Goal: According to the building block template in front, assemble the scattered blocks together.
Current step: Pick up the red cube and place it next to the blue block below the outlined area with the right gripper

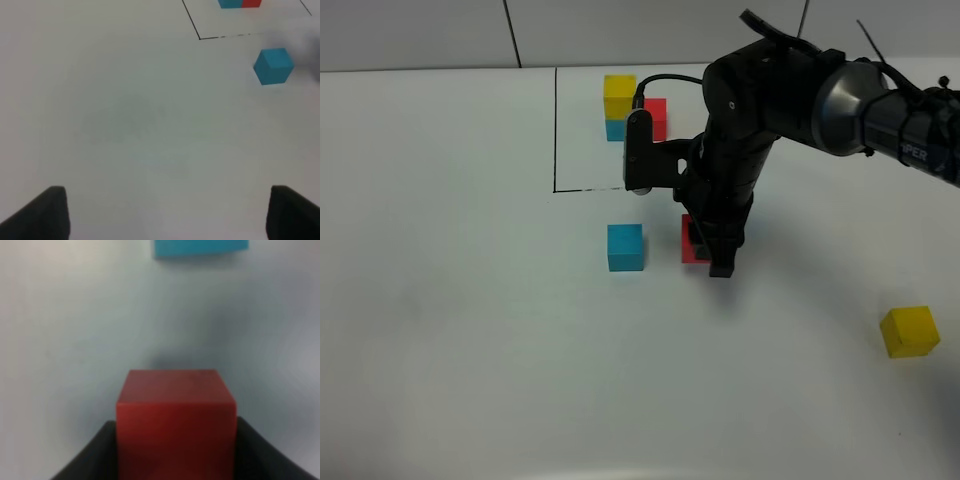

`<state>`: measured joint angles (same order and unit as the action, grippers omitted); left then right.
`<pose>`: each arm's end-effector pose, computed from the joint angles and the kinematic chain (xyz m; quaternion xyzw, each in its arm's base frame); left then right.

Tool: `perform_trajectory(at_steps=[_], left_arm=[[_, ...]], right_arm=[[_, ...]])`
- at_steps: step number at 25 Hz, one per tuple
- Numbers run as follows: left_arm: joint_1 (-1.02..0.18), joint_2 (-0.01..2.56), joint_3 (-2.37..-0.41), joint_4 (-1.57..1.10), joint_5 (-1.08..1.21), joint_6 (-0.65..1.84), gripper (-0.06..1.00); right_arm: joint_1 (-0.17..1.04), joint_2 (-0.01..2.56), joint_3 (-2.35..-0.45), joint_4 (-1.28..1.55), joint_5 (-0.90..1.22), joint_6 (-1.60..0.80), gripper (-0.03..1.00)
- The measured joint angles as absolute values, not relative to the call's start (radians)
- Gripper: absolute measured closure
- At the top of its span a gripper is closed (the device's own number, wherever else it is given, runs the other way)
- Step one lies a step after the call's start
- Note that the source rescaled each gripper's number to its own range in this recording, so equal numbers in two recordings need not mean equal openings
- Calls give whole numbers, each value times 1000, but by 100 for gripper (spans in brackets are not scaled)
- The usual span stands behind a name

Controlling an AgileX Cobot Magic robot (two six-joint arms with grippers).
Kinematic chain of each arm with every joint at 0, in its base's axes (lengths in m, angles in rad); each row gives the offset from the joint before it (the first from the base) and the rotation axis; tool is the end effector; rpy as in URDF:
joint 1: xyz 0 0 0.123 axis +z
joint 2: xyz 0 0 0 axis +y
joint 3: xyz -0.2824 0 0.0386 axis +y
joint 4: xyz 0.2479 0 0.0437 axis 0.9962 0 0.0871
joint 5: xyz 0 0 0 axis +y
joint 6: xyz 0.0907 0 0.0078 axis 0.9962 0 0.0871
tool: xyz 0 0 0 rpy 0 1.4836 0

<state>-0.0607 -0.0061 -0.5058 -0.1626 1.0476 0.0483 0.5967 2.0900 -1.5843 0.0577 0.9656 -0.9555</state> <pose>-0.0073 -0.0124 0.2807 0.0490 0.8424 -0.0844 0.5299 0.3520 0.2444 0.1778 -0.6871 0.7201 0.0081 0.0962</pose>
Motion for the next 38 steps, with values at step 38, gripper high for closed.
perform_trajectory(at_steps=[38], left_arm=[[-61,-6,-506,-163,1048,48,18]], right_arm=[[623,2310,-1805,84,1006,-957,96]])
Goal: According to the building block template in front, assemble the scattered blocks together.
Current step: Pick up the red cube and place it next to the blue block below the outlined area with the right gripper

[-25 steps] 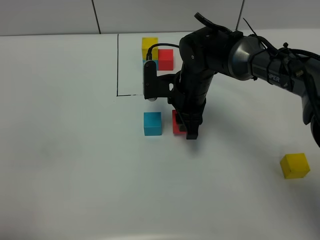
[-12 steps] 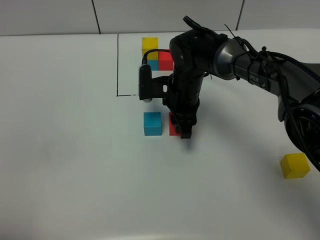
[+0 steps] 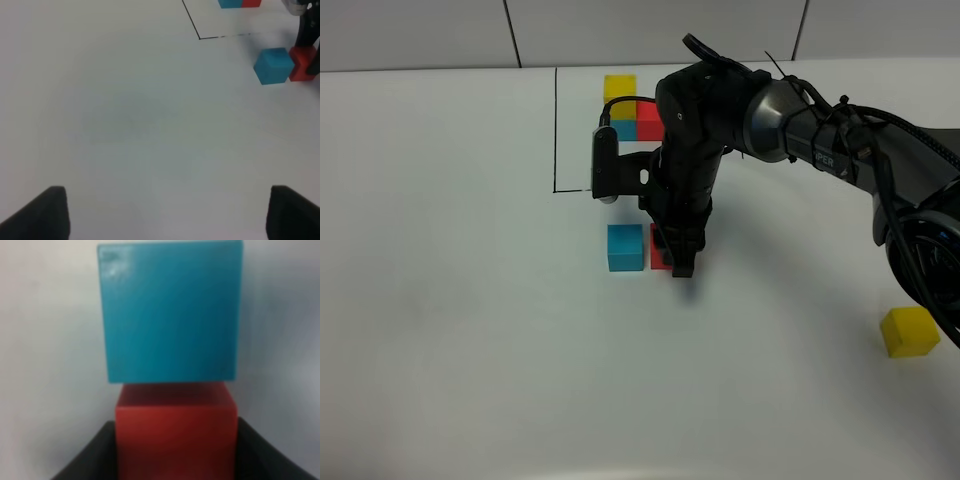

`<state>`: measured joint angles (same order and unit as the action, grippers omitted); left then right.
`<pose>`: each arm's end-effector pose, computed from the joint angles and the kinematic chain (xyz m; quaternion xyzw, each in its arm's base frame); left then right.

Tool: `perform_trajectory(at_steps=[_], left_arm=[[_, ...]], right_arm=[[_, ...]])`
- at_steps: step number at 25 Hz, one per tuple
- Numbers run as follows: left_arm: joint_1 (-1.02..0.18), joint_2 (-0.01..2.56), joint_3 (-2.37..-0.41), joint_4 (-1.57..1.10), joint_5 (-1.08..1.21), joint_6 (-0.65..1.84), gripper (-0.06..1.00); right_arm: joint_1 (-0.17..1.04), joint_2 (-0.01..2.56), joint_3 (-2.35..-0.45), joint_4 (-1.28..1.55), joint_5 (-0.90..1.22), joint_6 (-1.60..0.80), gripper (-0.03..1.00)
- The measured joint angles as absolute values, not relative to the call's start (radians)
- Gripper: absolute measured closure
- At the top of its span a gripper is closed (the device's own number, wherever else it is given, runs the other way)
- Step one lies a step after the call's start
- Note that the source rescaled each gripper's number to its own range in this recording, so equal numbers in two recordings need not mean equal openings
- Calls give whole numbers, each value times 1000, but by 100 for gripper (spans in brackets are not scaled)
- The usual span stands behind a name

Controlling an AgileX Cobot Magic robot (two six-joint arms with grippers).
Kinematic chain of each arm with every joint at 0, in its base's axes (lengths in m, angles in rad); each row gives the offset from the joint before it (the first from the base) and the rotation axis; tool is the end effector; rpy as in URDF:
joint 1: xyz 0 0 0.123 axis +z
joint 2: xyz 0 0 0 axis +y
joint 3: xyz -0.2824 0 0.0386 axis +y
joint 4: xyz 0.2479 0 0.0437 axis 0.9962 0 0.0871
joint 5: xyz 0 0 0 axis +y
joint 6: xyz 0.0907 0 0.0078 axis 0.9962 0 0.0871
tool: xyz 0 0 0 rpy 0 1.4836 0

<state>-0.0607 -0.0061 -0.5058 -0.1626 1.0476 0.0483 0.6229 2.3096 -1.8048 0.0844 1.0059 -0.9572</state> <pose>-0.0073 -0.0124 0.2807 0.0490 0.8424 -0.0844 0.5299 0.3781 0.2796 0.1343 -0.6938 0.7154 0.0244 0.0787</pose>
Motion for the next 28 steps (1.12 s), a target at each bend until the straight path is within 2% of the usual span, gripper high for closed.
perform_trajectory(at_steps=[28], left_arm=[[-61,-6,-506,-163,1048,47,18]], right_arm=[[633,2310,-1805,94,993,-1022,96]])
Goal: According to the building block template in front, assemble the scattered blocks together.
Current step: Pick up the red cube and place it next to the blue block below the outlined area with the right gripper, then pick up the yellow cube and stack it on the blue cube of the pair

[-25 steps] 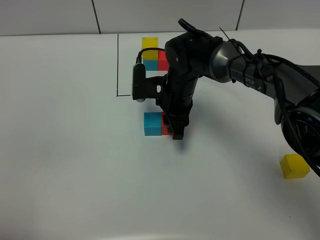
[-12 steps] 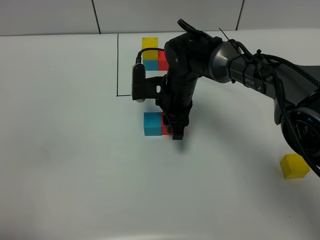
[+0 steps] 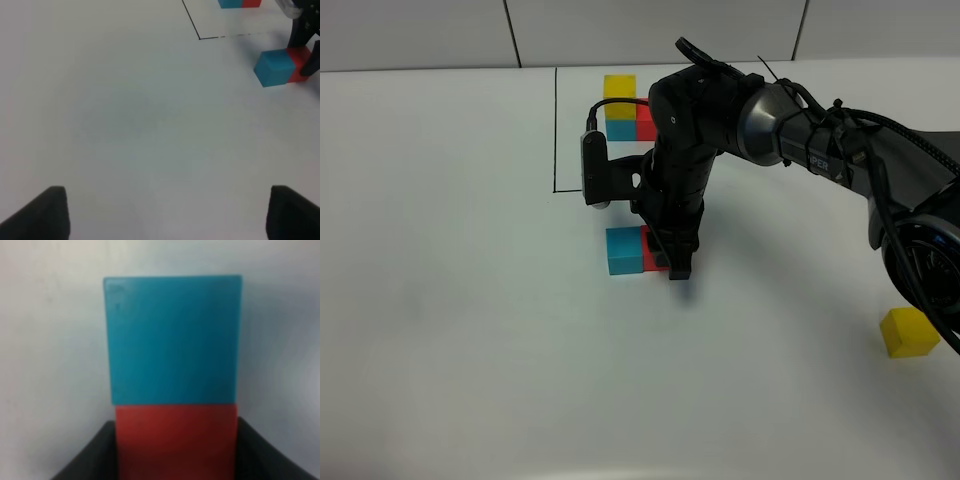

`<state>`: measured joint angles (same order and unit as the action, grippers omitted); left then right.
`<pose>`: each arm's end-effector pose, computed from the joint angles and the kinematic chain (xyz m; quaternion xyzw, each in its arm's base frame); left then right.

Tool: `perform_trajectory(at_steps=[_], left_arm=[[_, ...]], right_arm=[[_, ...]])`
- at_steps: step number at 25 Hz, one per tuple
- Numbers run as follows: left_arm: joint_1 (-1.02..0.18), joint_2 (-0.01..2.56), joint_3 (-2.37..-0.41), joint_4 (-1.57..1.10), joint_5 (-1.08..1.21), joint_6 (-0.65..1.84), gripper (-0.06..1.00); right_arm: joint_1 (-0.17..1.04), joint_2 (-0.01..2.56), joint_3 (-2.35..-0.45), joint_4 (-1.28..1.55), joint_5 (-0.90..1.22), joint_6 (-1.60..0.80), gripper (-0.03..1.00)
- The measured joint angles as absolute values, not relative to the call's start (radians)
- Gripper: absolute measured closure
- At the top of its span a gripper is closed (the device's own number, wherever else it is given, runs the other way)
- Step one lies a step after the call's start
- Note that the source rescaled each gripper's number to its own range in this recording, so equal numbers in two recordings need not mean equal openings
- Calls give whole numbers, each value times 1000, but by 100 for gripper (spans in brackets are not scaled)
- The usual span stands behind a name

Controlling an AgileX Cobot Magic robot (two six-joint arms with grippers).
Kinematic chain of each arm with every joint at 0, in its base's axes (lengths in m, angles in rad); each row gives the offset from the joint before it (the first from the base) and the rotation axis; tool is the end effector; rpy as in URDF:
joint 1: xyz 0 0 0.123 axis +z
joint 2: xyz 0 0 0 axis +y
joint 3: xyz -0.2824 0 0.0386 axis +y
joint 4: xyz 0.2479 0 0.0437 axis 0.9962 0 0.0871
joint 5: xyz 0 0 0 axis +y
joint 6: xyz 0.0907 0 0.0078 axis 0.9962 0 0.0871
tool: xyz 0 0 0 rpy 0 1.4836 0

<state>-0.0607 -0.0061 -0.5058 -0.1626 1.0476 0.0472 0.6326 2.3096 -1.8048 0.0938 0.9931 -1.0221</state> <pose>-0.0073 -0.0124 0.2807 0.0486 0.8425 -0.0847 0.5298 0.3759 0.2844 0.1346 -0.7178 0.6904 0.0250 0.0863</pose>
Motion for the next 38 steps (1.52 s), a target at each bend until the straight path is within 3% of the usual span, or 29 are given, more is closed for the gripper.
perform_trajectory(at_steps=[7,9,11,14,16,18,22,32,38], left_arm=[[-61,-6,-506,-163,1048,47,18],[-61,-6,-506,-163,1048,47,18],[-61,-6,-506,-163,1048,47,18],[-61,-6,-506,-163,1048,47,18],[-61,-6,-506,-163,1048,47,18],[-61,-6,-506,-163,1048,47,18],[-61,-6,-506,-163,1048,47,18],[-61,-6,-506,-163,1048,47,18],[-61,-6,-506,-163,1048,47,18]], right_arm=[[633,2310,-1805,94,993,-1024,96],[633,2310,-1805,94,992,-1023,90],[630,2307,-1805,94,993,-1012,72],[624,2276,-1805,71,996,-972,33],[620,2238,-1805,31,1007,-906,12],[613,2193,-1797,0,1022,-834,2],[566,2095,-1709,-43,1040,-703,-2],[307,1735,-1133,-53,832,-243,-1],[197,1642,-939,-68,762,-119,2]])
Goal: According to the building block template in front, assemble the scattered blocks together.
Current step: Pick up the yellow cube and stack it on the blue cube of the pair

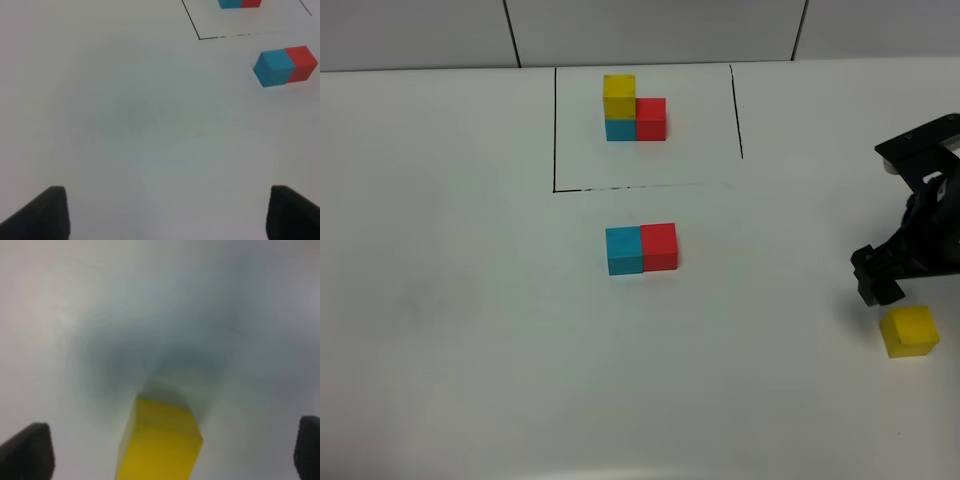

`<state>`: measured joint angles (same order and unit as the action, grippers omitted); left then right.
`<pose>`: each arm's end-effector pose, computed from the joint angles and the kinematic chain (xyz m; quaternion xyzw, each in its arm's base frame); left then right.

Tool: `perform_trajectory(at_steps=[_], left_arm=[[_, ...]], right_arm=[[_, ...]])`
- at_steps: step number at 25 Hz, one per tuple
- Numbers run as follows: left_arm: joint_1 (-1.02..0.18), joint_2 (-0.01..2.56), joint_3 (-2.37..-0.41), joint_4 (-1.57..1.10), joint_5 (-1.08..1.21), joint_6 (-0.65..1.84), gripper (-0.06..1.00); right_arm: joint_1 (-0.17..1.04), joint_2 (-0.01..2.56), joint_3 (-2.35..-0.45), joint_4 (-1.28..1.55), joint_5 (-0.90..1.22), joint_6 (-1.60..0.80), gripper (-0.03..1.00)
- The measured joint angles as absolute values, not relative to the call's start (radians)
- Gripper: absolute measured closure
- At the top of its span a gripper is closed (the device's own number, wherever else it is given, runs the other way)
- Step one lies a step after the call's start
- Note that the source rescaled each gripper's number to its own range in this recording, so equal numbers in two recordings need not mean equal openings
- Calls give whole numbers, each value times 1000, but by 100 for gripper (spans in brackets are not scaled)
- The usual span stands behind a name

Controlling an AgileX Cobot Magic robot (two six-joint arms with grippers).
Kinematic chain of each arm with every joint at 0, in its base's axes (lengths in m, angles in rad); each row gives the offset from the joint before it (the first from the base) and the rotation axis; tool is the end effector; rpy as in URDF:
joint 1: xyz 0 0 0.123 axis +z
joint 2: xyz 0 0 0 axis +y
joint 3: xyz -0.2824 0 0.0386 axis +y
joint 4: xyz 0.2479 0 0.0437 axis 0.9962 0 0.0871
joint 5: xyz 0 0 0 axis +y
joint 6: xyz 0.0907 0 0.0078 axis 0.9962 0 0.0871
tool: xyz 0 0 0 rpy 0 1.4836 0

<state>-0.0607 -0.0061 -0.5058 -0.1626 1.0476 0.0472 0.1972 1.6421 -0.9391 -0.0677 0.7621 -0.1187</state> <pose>-0.0073 -0.0124 0.2807 0.0486 0.8425 -0.0847 0.5298 0.2886 0.0533 0.1857 -0.1783 0.9789 -0.0218 0.0972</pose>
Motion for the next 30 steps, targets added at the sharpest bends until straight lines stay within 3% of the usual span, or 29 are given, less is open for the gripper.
perform_trajectory(at_steps=[11,16,20,25,30], left_arm=[[-61,-6,-506,-163,1048,48,18],[-61,-6,-506,-163,1048,48,18],[-61,-6,-506,-163,1048,48,18],[-61,-6,-506,-163,1048,48,18],[-61,-6,-506,-163,1048,48,18]], right_arm=[[148,1670,-808,0,629,-77,6],[146,1708,-805,18,618,-74,15],[146,1722,-805,20,618,-73,39],[146,1722,-805,19,618,-62,97],[150,1722,-809,0,624,-83,96]])
